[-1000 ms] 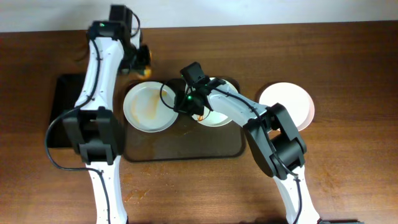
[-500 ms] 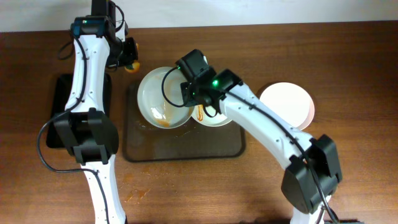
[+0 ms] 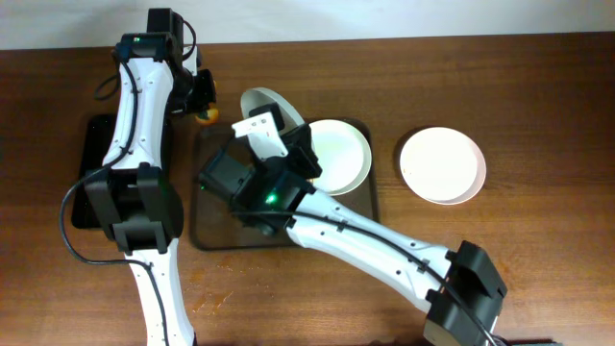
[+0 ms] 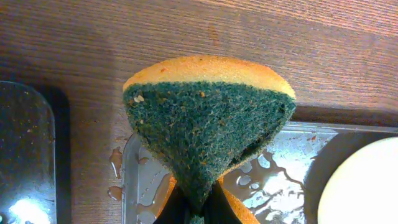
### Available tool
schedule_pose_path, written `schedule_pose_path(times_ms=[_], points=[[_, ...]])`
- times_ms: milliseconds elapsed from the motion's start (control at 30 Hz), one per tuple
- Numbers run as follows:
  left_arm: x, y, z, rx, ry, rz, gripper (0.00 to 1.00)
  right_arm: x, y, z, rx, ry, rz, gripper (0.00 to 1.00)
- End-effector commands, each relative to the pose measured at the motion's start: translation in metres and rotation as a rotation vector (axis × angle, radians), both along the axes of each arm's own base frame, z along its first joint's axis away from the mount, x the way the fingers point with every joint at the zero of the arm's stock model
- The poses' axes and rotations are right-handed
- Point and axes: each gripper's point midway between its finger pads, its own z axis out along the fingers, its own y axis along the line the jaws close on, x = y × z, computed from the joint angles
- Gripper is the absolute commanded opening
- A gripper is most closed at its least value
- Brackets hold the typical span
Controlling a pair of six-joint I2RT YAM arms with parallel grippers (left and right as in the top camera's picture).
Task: Clean dirty plates on tray and stack at the side
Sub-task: 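Lift the sponge away and carry the plate right with the right gripper, then set the plate onto the first cleaned plate and release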
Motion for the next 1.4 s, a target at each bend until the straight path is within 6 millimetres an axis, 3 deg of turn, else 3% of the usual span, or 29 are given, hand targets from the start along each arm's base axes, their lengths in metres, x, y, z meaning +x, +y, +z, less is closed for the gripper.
schedule_pose_path(times_ms=[0, 133, 200, 367, 433, 500, 600, 700, 800, 933, 1000, 1233, 1267, 1300, 1367], points=[[-0.002, -0.007, 0.002, -0.006, -0.004, -0.032, 0.01, -0.005, -0.012, 0.035, -0.025, -0.13, -0.064, 0.04], [-0.002, -0.008, 0.002, -0.006, -0.004, -0.034, 0.01, -0.003, -0.01, 0.029, -0.001, -0.102, -0.05, 0.04], [-0.002, -0.008, 0.002, -0.006, -0.004, -0.034, 0.01, 0.006, -0.008, 0.012, 0.059, -0.011, -0.016, 0.04], [-0.002, -0.008, 0.002, -0.006, -0.003, -0.034, 0.01, 0.028, -0.02, -0.017, 0.354, 0.269, 0.08, 0.04], [-0.002, -0.008, 0.002, -0.006, -0.004, -0.034, 0.01, 0.042, -0.048, -0.019, 0.508, 0.367, 0.08, 0.04], [-0.002, -0.008, 0.002, -0.005, -0.005, -0.034, 0.01, 0.055, -0.089, -0.028, 0.626, 0.456, 0.03, 0.04], [-0.001, -0.008, 0.002, -0.006, -0.008, -0.034, 0.01, 0.062, -0.173, -0.052, 0.769, 0.567, -0.138, 0.04], [-0.001, -0.008, 0.002, -0.006, -0.008, -0.034, 0.01, 0.053, -0.254, -0.077, 0.884, 0.617, -0.328, 0.04], [0.001, -0.008, 0.003, -0.006, -0.016, -0.034, 0.01, 0.031, -0.311, -0.115, 0.937, 0.652, -0.494, 0.04], [0.002, -0.008, 0.003, -0.005, -0.02, -0.034, 0.01, 0.007, -0.347, -0.167, 0.969, 0.666, -0.613, 0.04], [0.002, -0.008, 0.003, -0.005, -0.02, -0.034, 0.01, 0.001, -0.36, -0.183, 0.992, 0.643, -0.656, 0.04], [0.002, -0.008, 0.003, -0.005, -0.02, -0.034, 0.01, -0.004, -0.373, -0.19, 0.989, 0.618, -0.699, 0.05], [0.002, -0.008, 0.003, -0.005, -0.02, -0.034, 0.01, -0.007, -0.375, -0.191, 0.977, 0.623, -0.711, 0.2], [0.002, -0.008, 0.003, -0.005, -0.02, -0.034, 0.01, -0.008, -0.374, -0.191, 0.977, 0.63, -0.713, 0.51], [0.002, -0.008, 0.003, -0.005, -0.02, -0.034, 0.01, -0.009, -0.374, -0.191, 0.977, 0.632, -0.714, 0.56]])
